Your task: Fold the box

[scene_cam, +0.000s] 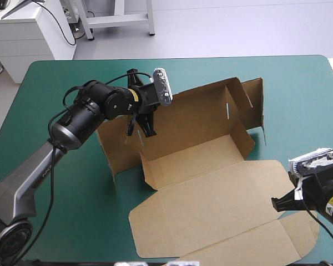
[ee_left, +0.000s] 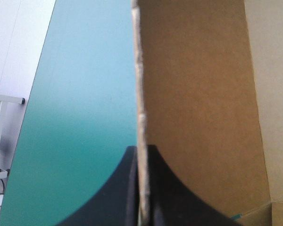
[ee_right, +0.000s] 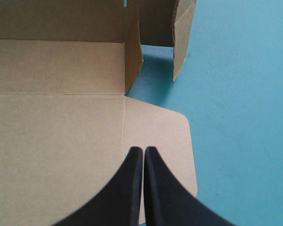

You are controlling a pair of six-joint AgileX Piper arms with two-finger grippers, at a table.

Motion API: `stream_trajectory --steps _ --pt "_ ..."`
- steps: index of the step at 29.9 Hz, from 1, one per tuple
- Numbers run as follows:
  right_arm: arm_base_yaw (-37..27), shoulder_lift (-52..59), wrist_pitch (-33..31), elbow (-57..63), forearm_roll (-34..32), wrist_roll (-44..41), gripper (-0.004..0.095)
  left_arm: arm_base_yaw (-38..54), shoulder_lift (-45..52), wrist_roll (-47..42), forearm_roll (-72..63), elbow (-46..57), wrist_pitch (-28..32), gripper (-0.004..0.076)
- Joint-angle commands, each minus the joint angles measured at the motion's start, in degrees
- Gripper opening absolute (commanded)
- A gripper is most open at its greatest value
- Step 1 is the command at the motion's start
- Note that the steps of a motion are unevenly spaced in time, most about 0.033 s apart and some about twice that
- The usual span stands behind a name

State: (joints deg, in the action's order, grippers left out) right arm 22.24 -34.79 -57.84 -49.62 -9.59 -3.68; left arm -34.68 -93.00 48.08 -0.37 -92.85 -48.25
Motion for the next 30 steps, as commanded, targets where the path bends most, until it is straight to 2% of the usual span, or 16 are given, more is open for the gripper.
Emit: stream_trajectory --steps 1,8,16,19,25,30 --pt "-0.29 -0.13 3.57 -3.69 -1.15 -0.03 -0.0002 -0.74 2.65 2.78 0.37 -1.8 2.33 -0.0008" --pt "-0.29 -0.13 3.46 -5.65 -1.03 -0.88 -0.0002 -1.07 3.7 8.8 0.93 -1.8 2.56 -0.0008" --pt "-0.29 -0.13 3.94 -5.63 -1.26 -2.19 -0.0002 -5.35 5.04 8.18 9.74 -1.42 5.64 -0.0008" --pt "-0.29 -0.13 3.94 -5.63 -1.03 -2.19 -0.0002 -7.56 6.42 5.87 16.42 1.85 9.73 -0.0008" --pt "-0.29 -0.13 3.41 -5.63 -1.03 -2.75 -0.0002 -8.59 12.15 -1.41 25.36 15.67 23.37 -0.0008" --pt "-0.29 -0.13 4.4 -5.68 -0.61 -4.16 -0.0002 -8.59 17.16 -5.41 33.82 25.64 30.72 -0.0008"
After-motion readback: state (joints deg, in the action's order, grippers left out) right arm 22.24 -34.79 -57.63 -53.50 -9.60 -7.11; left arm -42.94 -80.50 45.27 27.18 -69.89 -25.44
